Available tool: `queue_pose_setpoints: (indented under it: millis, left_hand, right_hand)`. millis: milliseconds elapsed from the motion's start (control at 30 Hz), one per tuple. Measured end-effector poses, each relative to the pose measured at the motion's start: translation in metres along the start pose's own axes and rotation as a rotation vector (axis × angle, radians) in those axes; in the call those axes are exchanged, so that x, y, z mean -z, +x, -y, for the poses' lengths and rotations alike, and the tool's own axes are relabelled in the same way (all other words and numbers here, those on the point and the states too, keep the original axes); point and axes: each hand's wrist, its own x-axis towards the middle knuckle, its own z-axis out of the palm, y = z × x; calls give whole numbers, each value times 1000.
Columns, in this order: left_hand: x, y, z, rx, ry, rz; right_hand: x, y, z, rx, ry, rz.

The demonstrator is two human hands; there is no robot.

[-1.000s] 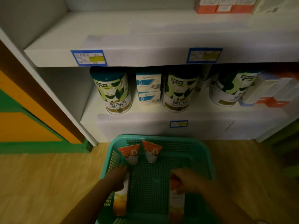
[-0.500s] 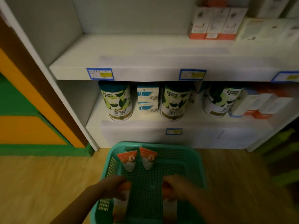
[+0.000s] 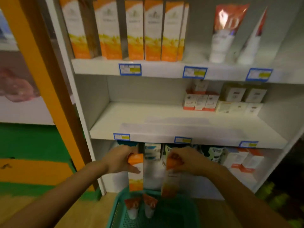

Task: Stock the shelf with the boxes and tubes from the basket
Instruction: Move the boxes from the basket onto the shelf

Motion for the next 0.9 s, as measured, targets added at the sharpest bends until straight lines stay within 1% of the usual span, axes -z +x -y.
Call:
queue_pose_setpoints:
  millis: [100, 167, 267, 367, 467, 567, 667, 767, 900]
  left_hand:
    - [71, 4, -30, -28, 64, -68]
    - [117, 5, -51, -33, 95, -108]
    - [180, 4, -77, -55, 111, -204]
    - [232, 1, -101, -77, 124, -277]
    - [273, -2, -120, -117, 78, -303]
    - [302, 2, -134, -152, 88, -353]
    - [321, 12, -143, -154, 90, -438]
    - [331, 24, -148, -171, 114, -501]
    - [337, 38, -151, -186, 134, -517]
  right_hand:
    - [72, -9, 29, 4, -29, -80]
    - [117, -18, 48, 32, -90, -151]
    - [176, -34, 76, 54, -130, -238]
    - [227, -50, 98, 68, -178, -307]
    - [269, -64, 115, 80, -194, -347]
    - [304, -72, 127, 49, -226, -439]
    - [328, -66, 132, 17, -273, -551]
    - [340, -49, 128, -25, -283, -639]
    - [347, -22, 120, -88, -274, -731]
